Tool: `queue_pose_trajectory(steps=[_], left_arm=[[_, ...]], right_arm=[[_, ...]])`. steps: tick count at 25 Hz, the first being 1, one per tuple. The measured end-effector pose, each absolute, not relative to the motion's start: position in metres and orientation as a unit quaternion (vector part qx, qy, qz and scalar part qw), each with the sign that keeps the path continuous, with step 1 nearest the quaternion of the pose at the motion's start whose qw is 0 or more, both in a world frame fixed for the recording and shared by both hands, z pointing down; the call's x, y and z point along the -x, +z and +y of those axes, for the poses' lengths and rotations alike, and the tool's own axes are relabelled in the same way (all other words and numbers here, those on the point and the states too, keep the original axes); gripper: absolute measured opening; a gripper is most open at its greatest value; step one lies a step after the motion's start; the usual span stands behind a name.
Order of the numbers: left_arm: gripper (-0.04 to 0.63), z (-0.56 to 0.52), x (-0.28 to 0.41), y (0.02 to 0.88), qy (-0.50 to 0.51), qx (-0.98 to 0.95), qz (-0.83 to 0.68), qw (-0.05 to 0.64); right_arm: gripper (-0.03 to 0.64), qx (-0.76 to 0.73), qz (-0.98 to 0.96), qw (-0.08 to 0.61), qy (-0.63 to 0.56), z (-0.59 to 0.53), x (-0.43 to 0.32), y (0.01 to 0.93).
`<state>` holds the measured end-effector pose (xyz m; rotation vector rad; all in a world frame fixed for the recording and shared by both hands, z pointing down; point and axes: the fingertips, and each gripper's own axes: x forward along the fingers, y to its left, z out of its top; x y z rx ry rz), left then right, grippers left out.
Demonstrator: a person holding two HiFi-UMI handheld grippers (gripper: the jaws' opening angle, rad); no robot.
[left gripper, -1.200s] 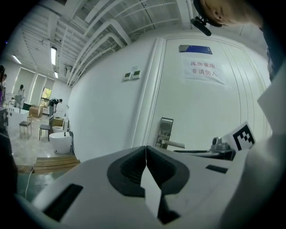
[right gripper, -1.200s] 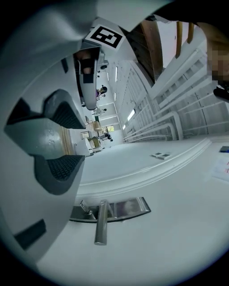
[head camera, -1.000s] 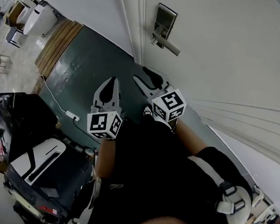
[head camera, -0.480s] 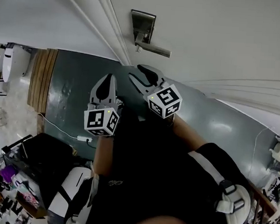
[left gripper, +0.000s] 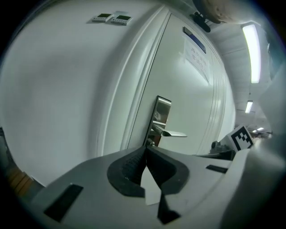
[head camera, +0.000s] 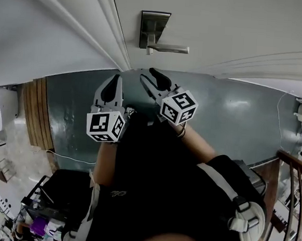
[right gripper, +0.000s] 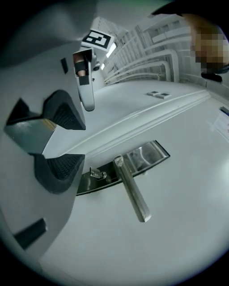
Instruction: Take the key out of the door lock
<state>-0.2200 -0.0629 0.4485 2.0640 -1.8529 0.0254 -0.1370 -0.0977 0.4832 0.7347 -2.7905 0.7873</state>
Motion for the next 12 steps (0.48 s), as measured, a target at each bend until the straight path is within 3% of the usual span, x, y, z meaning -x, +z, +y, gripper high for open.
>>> queue_pose_trajectory(steps=[12], left_arm=[[0.025, -0.074, 0.218, 0.463, 0.024, -0.789, -0.581, 0.196]], right_arm=[[0.155, -0.355, -0.888, 0.028, 0.29, -0.102, 0.132, 0.488]])
